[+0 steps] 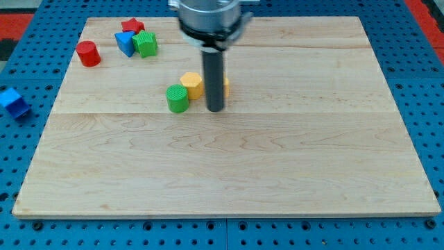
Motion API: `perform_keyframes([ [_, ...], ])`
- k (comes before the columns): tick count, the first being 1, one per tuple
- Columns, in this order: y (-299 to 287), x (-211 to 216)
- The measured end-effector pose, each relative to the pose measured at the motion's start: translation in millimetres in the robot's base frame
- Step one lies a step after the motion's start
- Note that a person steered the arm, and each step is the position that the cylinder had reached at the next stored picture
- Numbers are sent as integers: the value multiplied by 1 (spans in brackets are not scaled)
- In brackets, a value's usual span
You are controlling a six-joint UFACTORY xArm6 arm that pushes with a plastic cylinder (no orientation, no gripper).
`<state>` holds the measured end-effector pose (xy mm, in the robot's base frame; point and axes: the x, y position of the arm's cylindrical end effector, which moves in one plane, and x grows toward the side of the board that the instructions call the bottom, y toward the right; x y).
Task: Push yellow heart into the yellow hexagon
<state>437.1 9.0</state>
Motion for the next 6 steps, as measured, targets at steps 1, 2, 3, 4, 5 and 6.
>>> perform_keyframes([
  [1,65,-5],
  [2,95,-29],
  [3,45,-51],
  [4,0,-73],
  [5,-40,-74],
  [6,-27,-92],
])
